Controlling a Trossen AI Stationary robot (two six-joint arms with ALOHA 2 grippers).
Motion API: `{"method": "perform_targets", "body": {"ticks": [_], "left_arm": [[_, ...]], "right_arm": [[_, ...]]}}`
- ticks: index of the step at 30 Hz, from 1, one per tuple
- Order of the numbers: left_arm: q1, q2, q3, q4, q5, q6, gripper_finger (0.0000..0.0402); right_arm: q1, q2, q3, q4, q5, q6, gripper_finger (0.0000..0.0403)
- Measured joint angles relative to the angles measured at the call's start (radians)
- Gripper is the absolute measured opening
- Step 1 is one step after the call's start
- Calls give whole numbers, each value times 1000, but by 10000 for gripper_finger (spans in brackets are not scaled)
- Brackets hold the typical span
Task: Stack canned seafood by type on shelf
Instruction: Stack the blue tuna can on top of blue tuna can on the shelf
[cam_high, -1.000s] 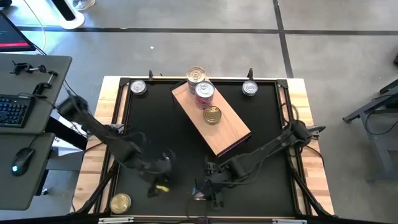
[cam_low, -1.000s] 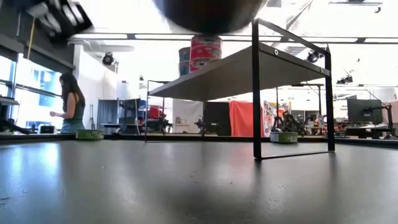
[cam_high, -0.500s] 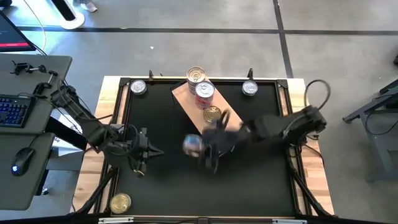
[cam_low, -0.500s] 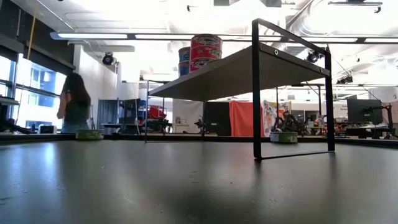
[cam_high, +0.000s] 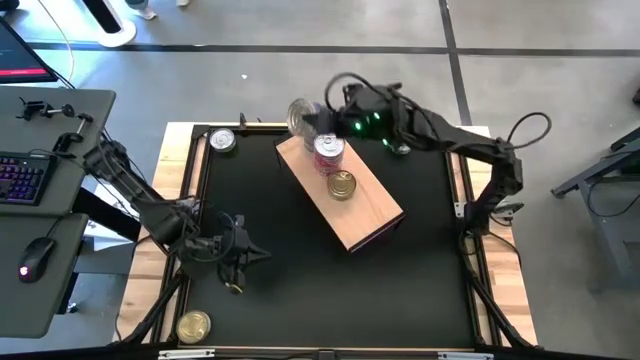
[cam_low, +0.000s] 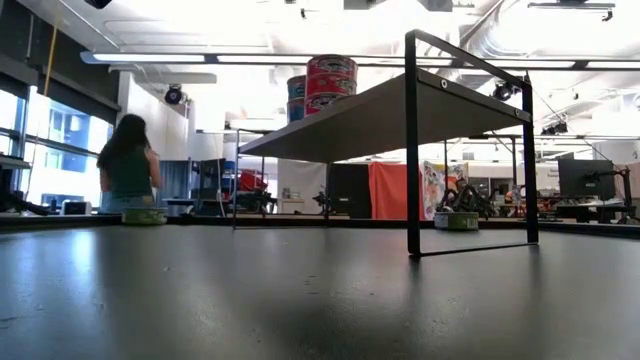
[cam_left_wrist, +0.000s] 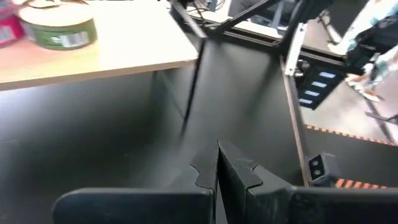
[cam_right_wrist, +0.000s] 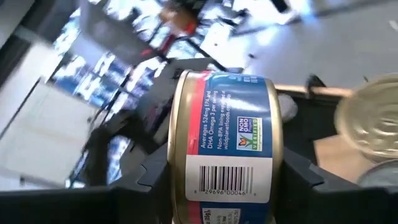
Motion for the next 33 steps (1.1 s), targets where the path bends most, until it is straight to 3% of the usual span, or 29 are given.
{"method": "perform_targets", "body": {"ticks": [5, 16, 33], "left_arm": [[-11, 52, 0, 65, 51, 16, 0], [-8, 154, 0, 235, 67, -29, 0], [0, 225, 0, 416, -2, -78, 0]], "right_arm": [[-129, 41, -1, -1, -89, 128, 172], [-252, 122, -2, -21, -279, 128, 181], [-304, 164, -1, -70, -326, 45, 194]]}}
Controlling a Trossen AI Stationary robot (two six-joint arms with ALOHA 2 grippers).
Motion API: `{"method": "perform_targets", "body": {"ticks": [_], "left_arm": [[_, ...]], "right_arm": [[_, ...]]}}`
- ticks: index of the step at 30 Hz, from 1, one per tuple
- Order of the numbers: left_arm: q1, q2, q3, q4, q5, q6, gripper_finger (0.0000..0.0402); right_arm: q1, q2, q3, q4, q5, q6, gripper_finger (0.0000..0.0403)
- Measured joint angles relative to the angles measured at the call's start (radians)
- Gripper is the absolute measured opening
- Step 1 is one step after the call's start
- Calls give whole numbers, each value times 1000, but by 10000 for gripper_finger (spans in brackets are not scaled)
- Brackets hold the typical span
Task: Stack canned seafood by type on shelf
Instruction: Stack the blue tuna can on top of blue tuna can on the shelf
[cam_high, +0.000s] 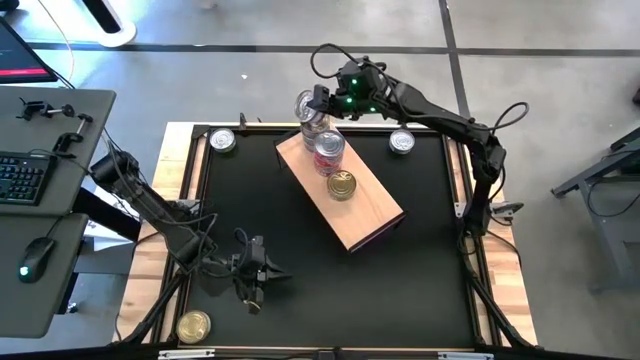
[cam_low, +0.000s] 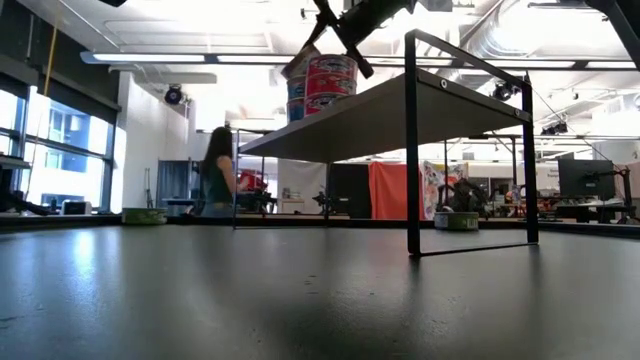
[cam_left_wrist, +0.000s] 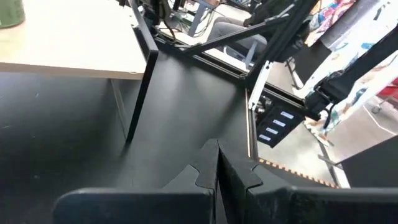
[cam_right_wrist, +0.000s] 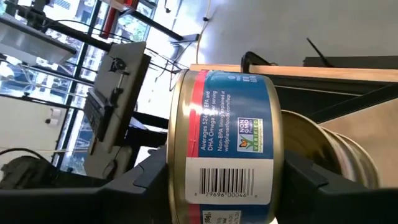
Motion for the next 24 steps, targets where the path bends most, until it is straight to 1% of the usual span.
{"method": "perform_targets", "body": {"ticks": [5, 11, 24], "left_arm": [[0, 0, 0, -3, -5, -2, 0], [0, 0, 0, -4, -9, 7, 0], [1, 0, 0, -12, -15, 10, 0]], "right_arm": [[1, 0, 0, -3, -7, -43, 194], [2, 0, 0, -6, -39, -44, 195], [2, 0, 1, -50, -29, -52, 195]]}}
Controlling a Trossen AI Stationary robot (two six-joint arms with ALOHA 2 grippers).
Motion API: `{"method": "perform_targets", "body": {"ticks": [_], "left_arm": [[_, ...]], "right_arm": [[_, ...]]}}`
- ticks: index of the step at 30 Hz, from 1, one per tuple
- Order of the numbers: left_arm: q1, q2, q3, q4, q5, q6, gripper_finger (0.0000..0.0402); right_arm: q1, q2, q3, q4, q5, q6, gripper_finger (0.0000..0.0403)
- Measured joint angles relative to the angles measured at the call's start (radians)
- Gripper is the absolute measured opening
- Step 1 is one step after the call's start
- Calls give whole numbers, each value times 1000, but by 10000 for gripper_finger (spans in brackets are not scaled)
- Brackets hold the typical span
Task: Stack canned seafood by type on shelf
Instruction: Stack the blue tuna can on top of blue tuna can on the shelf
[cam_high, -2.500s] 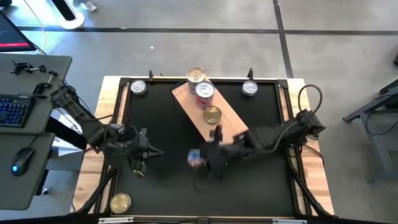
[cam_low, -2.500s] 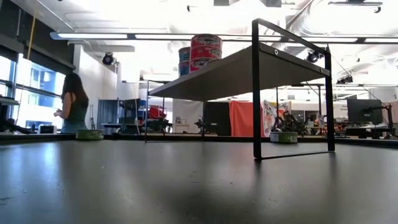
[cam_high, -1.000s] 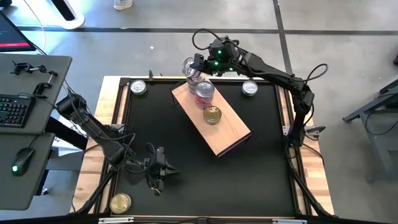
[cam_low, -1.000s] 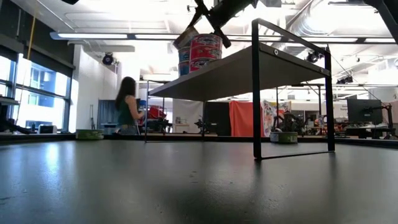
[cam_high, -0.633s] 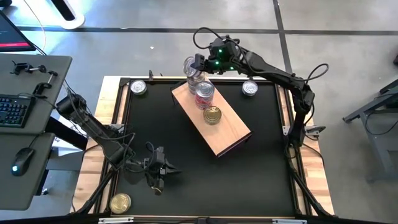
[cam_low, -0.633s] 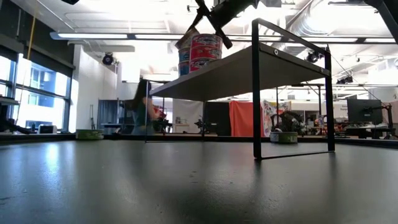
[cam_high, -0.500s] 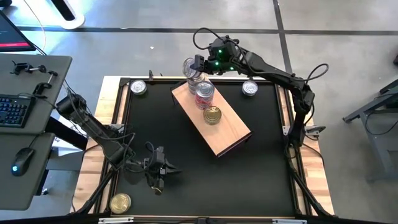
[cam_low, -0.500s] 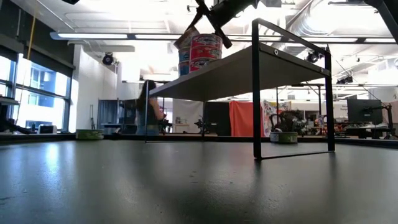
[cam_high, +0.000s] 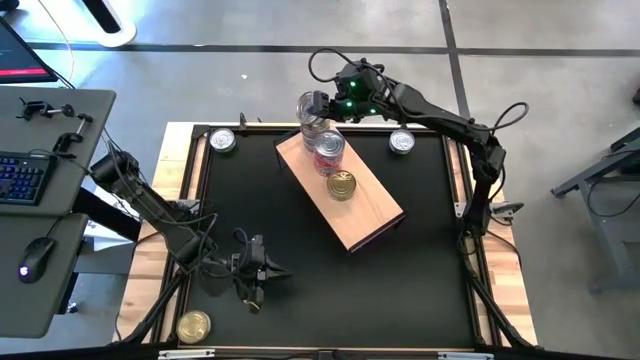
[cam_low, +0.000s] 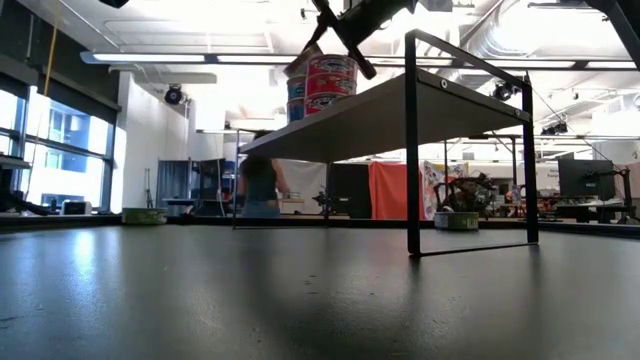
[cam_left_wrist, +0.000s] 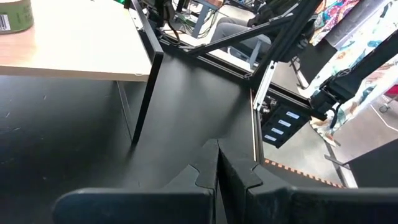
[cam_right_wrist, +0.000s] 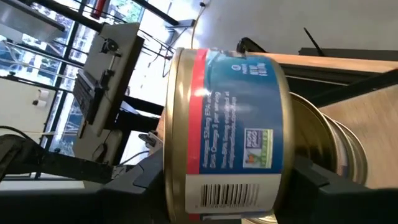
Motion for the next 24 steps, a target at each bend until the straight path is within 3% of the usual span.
{"method": "perform_targets", "body": {"ticks": [6, 15, 24], "left_arm": [[0, 0, 0, 0, 0, 16, 0], [0, 0, 0, 0, 0, 15, 0], [0, 0, 0, 0, 0, 16, 0]], "right_arm": [[0, 1, 0, -24, -2, 4, 210], [0, 1, 0, -22, -13, 7, 279], [0, 1, 0, -17, -119, 4, 296]]}}
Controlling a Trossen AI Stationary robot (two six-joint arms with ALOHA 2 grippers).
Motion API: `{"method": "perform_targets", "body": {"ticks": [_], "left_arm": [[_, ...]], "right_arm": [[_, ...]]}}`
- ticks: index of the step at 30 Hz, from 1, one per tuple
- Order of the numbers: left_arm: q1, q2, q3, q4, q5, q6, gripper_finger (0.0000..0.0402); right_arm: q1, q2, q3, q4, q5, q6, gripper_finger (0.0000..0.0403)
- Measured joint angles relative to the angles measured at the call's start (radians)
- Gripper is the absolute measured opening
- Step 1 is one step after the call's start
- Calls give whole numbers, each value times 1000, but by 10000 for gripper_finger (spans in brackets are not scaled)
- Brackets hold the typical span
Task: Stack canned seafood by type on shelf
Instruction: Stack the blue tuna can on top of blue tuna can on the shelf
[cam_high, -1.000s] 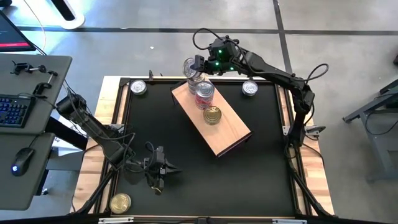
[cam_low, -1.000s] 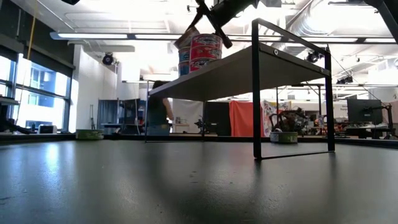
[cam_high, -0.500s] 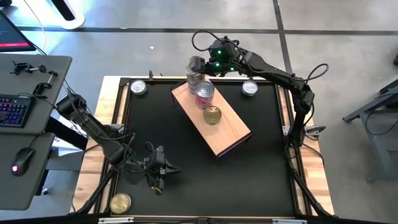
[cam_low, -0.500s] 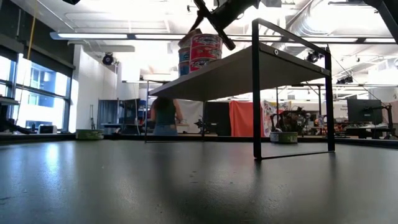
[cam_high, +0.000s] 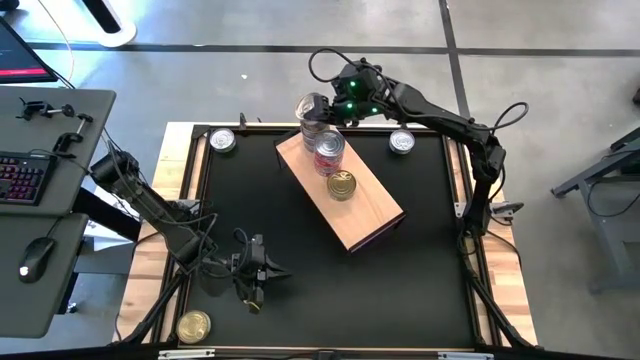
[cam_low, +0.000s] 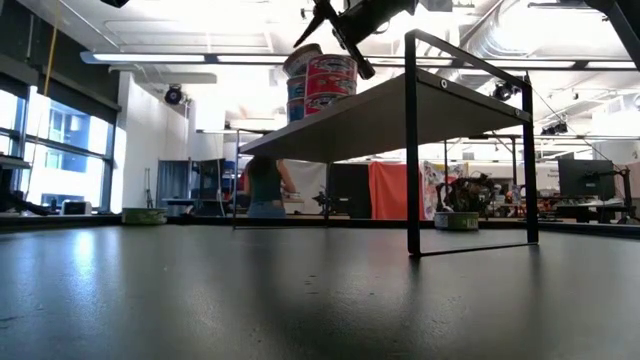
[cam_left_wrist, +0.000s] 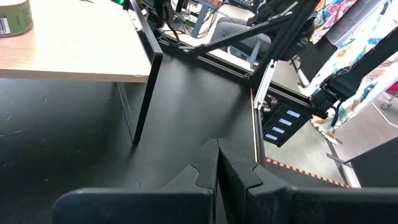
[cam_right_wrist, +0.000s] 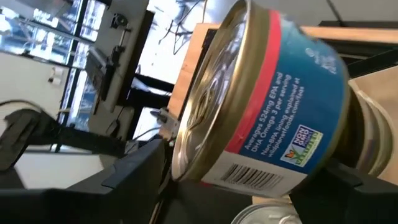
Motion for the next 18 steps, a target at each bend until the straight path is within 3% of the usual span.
{"method": "perform_targets", "body": {"ticks": [4, 18], "left_arm": [[0, 0, 0, -1, 0, 0, 0], [-3, 0, 0, 0, 12, -19, 0]], "right_arm": [[0, 0, 0, -2, -38, -3, 296], [0, -3, 0, -29, 8, -22, 296]]}}
